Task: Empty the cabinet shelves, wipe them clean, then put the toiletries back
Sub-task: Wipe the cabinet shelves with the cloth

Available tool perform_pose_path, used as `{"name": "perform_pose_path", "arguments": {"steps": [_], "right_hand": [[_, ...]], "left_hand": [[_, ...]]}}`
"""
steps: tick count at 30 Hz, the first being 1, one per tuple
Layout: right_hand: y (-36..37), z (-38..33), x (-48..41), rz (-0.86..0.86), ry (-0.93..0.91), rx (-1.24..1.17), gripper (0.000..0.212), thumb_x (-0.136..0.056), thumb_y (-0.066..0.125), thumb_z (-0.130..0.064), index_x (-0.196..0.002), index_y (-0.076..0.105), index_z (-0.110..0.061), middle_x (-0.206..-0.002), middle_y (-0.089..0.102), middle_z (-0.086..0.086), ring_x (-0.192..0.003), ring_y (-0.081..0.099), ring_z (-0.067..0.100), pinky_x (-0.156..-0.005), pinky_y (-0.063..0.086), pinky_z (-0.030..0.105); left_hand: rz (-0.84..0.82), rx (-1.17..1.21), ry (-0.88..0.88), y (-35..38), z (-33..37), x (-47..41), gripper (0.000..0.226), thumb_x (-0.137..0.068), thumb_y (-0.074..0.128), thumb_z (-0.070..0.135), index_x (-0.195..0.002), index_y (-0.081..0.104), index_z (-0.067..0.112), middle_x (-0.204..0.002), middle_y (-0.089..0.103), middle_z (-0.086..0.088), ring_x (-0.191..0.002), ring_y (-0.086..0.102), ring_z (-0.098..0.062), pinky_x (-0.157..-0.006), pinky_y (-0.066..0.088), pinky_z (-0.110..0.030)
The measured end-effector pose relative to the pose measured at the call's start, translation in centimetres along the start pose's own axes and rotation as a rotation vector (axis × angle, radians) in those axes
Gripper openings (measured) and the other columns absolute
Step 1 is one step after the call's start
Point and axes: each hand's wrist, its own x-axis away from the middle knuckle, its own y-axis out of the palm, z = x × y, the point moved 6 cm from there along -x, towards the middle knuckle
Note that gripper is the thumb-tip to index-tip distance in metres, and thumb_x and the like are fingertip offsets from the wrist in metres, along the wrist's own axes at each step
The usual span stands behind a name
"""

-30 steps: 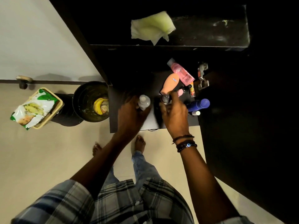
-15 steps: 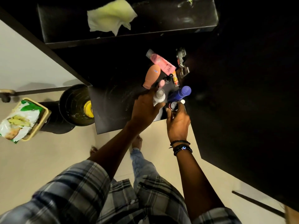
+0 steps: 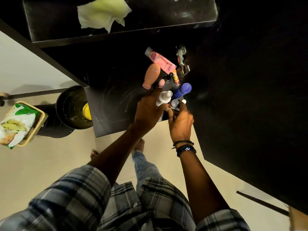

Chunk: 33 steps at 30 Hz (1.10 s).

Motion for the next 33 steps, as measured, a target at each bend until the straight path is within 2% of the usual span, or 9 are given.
{"name": "perform_pose_path", "arguments": {"steps": [6, 13, 16, 19, 20, 24, 26, 29, 33], "right_hand": [[-1.5, -0.3, 1.5, 0.030, -0.034, 0.061, 0.040, -0.091, 0.064, -0.030, -0.124, 0.052, -0.011, -0.099, 0.069, 0.009, -0.086, 0.068, 0.024, -0.077, 0.058, 0.041], [-4.0, -6.8, 2.1, 0.168, -0.132, -0.179, 0.041, -0.089, 0.066, -0.030, -0.125, 0.056, -0.013, -0.112, 0.063, 0.004, -0.091, 0.065, 0.014, -0.079, 0.058, 0.035], [-4.4, -12.2, 1.9, 0.209, -0.243, -0.276, 0.042, -0.088, 0.068, -0.031, -0.124, 0.058, -0.012, -0.110, 0.064, 0.004, -0.095, 0.064, 0.016, -0.082, 0.056, 0.034], [-5.2, -18.2, 1.6, 0.304, -0.432, -0.339, 0.043, -0.085, 0.071, -0.027, -0.120, 0.061, -0.004, -0.113, 0.063, 0.009, -0.099, 0.060, 0.013, -0.087, 0.047, 0.013], [-5.3, -19.9, 1.3, 0.323, -0.492, -0.350, 0.042, -0.085, 0.071, -0.026, -0.118, 0.062, -0.002, -0.114, 0.062, 0.011, -0.102, 0.058, 0.013, -0.088, 0.045, 0.012], [-3.8, -24.8, -0.6, 0.286, -0.596, -0.172, 0.046, -0.085, 0.065, -0.038, -0.121, 0.061, -0.009, -0.123, 0.057, 0.006, -0.111, 0.050, 0.021, -0.090, 0.045, 0.035], [-2.7, -25.6, -1.3, 0.251, -0.575, -0.062, 0.044, -0.086, 0.062, -0.043, -0.118, 0.064, -0.014, -0.122, 0.057, 0.002, -0.110, 0.046, 0.023, -0.087, 0.042, 0.034], [-2.4, -25.6, -1.2, 0.270, -0.588, -0.095, 0.028, -0.088, 0.062, -0.034, -0.104, 0.072, -0.014, -0.110, 0.061, 0.003, -0.101, 0.047, 0.024, -0.083, 0.045, 0.039], [-2.4, -23.9, 1.2, 0.297, -0.668, -0.182, 0.017, -0.090, 0.064, -0.024, -0.095, 0.072, -0.010, -0.099, 0.062, 0.004, -0.090, 0.049, 0.020, -0.076, 0.044, 0.028]], "left_hand": [[0.017, 0.048, -0.013, -2.3, 0.0, 1.3, 0.046, -0.086, 0.066, 0.033, -0.127, 0.055, 0.014, -0.123, 0.064, -0.001, -0.113, 0.060, -0.015, -0.091, 0.054, -0.032], [0.090, 0.054, -0.182, -7.1, -1.8, 4.2, 0.040, -0.092, 0.057, 0.031, -0.126, 0.054, 0.010, -0.121, 0.064, -0.008, -0.107, 0.062, -0.019, -0.083, 0.048, -0.021], [0.131, 0.062, -0.227, -9.1, -2.6, 4.8, 0.036, -0.092, 0.058, 0.027, -0.124, 0.055, 0.009, -0.115, 0.065, -0.008, -0.101, 0.062, -0.017, -0.075, 0.040, -0.009], [0.152, 0.062, -0.270, -10.9, -3.6, 5.0, 0.039, -0.091, 0.059, 0.027, -0.125, 0.054, 0.009, -0.119, 0.064, -0.009, -0.105, 0.062, -0.022, -0.080, 0.044, -0.019], [0.151, 0.062, -0.284, -11.4, -3.9, 5.1, 0.040, -0.090, 0.060, 0.027, -0.125, 0.054, 0.009, -0.119, 0.064, -0.010, -0.106, 0.062, -0.023, -0.080, 0.044, -0.022], [0.164, 0.023, -0.308, -13.0, -4.9, 5.7, 0.040, -0.090, 0.059, 0.027, -0.125, 0.054, 0.007, -0.112, 0.065, -0.014, -0.102, 0.063, -0.026, -0.077, 0.042, -0.024], [0.178, 0.003, -0.317, -13.7, -5.3, 6.2, 0.040, -0.090, 0.059, 0.028, -0.124, 0.055, 0.008, -0.113, 0.065, -0.013, -0.099, 0.064, -0.025, -0.073, 0.042, -0.021], [0.154, -0.023, -0.349, -14.1, -6.1, 7.1, 0.039, -0.091, 0.058, 0.030, -0.123, 0.056, 0.008, -0.105, 0.067, -0.014, -0.088, 0.064, -0.021, -0.062, 0.037, -0.016], [0.156, -0.051, -0.372, -14.9, -7.1, 8.1, 0.034, -0.090, 0.060, 0.029, -0.115, 0.060, 0.006, -0.105, 0.065, -0.014, -0.093, 0.061, -0.028, -0.072, 0.045, -0.030]]}}
